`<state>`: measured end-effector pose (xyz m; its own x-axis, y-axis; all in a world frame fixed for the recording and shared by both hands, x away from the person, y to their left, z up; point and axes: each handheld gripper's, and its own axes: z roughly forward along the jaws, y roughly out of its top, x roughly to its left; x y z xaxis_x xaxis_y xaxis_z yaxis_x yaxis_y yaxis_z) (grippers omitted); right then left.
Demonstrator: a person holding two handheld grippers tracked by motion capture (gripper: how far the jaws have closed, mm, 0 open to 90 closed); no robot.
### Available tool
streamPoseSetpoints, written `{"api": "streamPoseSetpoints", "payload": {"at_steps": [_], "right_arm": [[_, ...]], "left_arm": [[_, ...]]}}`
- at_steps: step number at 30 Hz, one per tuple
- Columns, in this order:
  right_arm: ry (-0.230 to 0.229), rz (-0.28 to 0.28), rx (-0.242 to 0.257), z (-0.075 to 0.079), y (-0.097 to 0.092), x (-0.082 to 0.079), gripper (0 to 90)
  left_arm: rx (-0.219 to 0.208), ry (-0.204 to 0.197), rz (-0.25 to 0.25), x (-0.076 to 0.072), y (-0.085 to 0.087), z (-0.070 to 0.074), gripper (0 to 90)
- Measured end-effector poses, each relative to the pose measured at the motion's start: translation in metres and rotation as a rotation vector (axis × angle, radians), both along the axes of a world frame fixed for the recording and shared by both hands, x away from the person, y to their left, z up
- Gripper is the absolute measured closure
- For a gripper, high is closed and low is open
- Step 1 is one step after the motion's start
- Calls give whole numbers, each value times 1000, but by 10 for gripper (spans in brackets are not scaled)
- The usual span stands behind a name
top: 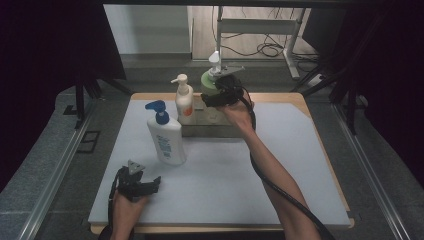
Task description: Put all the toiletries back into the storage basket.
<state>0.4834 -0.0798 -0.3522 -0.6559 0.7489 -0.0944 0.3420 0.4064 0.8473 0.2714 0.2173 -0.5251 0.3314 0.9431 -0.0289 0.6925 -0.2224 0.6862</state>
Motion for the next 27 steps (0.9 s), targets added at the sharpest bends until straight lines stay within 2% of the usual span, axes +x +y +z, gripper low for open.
{"api": "streamPoseSetpoints", "payload": {"at_steps": [4,14,27], "right_arm": [[2,1,-4,-7,2,4,120],[39,12,-12,-26,6,12,120],[90,43,-21,-41,11,15,120]], "left_arm": [[0,0,0,0,0,0,129],[1,1,-1,0,0,0,129],[0,0,0,0,0,0,129]]}}
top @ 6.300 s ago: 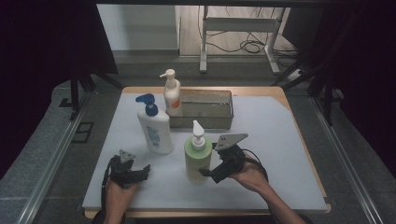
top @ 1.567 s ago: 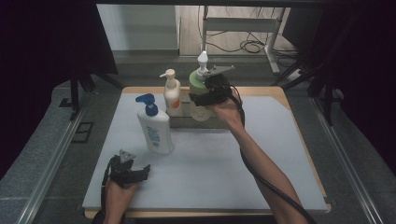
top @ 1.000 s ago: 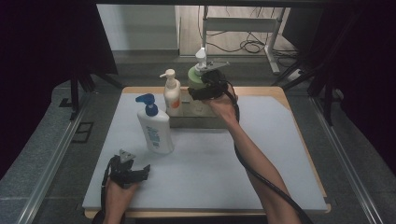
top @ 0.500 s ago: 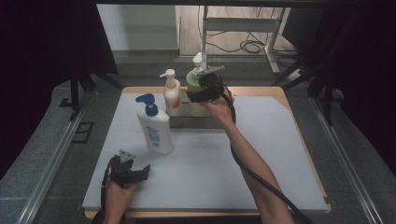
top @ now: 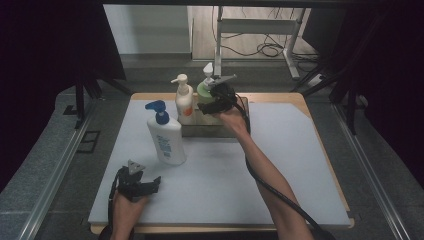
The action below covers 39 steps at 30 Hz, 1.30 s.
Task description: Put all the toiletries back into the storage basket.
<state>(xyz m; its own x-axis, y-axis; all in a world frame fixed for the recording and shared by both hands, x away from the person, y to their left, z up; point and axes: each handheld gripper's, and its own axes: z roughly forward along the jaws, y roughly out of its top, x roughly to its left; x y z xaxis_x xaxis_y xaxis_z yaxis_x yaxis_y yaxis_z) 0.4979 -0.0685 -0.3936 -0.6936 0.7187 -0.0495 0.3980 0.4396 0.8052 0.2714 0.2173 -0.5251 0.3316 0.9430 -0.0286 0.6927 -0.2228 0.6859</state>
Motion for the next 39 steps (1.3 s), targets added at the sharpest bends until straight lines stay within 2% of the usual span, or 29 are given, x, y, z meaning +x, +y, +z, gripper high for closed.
{"api": "streamPoseSetpoints", "payload": {"at_steps": [23,31,39], "right_arm": [[67,2,-19,-23,1,5,121],[91,5,-18,-23,0,7,117],[78,9,3,-25,-1,7,111]], "left_arm": [[1,1,0,0,0,0,129],[2,1,-1,0,0,0,129],[3,2,-1,0,0,0,129]]}}
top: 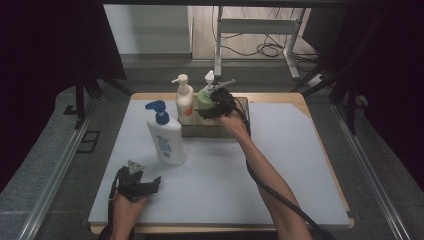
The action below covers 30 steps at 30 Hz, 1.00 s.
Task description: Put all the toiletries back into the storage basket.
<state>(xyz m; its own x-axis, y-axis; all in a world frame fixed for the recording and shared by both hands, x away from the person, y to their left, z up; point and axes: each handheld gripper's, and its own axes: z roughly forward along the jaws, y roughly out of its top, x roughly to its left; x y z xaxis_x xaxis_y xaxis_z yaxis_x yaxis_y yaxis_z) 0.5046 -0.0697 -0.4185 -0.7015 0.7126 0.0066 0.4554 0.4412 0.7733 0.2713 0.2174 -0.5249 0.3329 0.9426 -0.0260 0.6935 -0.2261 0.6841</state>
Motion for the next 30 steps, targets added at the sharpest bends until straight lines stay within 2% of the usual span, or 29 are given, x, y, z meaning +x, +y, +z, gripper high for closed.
{"api": "streamPoseSetpoints", "payload": {"at_steps": [4,8,18,23,30], "right_arm": [[-3,7,8,0,-1,0,90],[-3,25,18,1,-2,0,0],[-25,51,1,5,-8,-9,0],[-17,56,-3,5,-16,-12,5],[-3,64,15,5,-31,-17,84]], "left_arm": [[0,0,0,0,0,0,129],[0,0,0,0,0,0,129],[-1,-1,0,0,0,0,129],[-1,-1,0,0,0,0,129],[-1,-1,0,0,0,0,129]]}}
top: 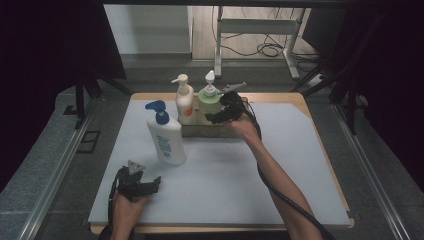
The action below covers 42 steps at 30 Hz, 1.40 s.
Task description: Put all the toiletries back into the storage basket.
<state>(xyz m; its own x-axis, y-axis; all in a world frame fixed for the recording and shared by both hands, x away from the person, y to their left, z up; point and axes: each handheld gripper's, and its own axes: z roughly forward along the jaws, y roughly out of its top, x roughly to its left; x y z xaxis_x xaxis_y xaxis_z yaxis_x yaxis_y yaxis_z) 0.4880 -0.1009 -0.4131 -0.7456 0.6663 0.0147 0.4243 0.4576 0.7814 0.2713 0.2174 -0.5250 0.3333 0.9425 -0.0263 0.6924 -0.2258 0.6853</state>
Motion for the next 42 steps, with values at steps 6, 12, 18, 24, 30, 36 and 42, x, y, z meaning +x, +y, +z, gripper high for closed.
{"api": "streamPoseSetpoints", "payload": {"at_steps": [6,12,18,24,30,36,42], "right_arm": [[14,12,-20,1,-12,-5,267],[32,38,-34,0,-23,-10,434],[46,23,-33,-1,-32,-8,649],[63,11,-39,-8,-32,-3,828],[62,-51,-54,-15,-28,4,899],[95,-94,-57,-25,-26,13,899],[119,-105,-57,-34,-24,17,898]], "left_arm": [[-1,0,0,0,0,0,129],[-2,-1,1,0,0,0,129],[-2,-1,1,0,0,0,129],[-2,-1,1,0,0,0,129],[0,0,0,0,0,0,129],[0,1,0,0,0,0,129],[0,0,1,0,0,0,129]]}}
